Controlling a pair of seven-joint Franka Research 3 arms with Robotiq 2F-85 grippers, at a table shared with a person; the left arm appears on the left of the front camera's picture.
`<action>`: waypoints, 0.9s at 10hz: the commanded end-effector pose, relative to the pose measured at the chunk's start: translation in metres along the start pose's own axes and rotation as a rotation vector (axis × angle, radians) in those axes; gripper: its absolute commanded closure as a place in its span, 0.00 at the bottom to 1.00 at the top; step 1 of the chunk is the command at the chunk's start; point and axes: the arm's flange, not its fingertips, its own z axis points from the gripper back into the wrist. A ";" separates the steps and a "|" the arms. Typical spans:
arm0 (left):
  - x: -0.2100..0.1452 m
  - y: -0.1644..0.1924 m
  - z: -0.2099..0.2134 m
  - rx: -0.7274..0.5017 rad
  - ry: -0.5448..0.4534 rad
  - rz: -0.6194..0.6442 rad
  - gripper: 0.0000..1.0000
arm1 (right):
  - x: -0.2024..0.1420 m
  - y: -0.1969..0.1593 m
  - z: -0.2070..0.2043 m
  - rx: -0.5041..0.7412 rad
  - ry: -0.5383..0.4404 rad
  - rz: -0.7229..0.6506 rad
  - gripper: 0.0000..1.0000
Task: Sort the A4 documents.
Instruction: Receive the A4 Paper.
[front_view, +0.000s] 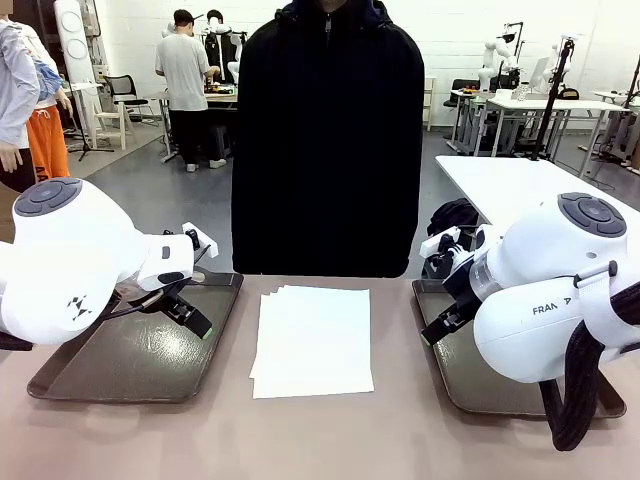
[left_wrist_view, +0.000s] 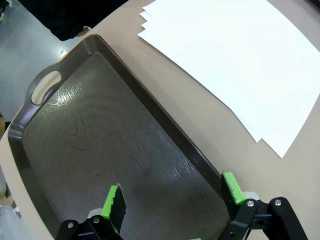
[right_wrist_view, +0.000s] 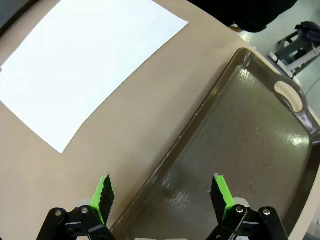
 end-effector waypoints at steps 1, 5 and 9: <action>0.000 0.000 0.000 0.000 0.000 0.001 0.00 | 0.000 0.000 0.000 0.000 0.000 -0.001 0.00; -0.016 0.022 0.032 -0.062 -0.044 -0.018 0.00 | -0.017 -0.028 0.073 0.117 -0.169 -0.038 0.00; -0.061 0.086 0.128 -0.206 -0.201 -0.007 0.00 | -0.066 -0.076 0.155 0.229 -0.242 -0.104 0.00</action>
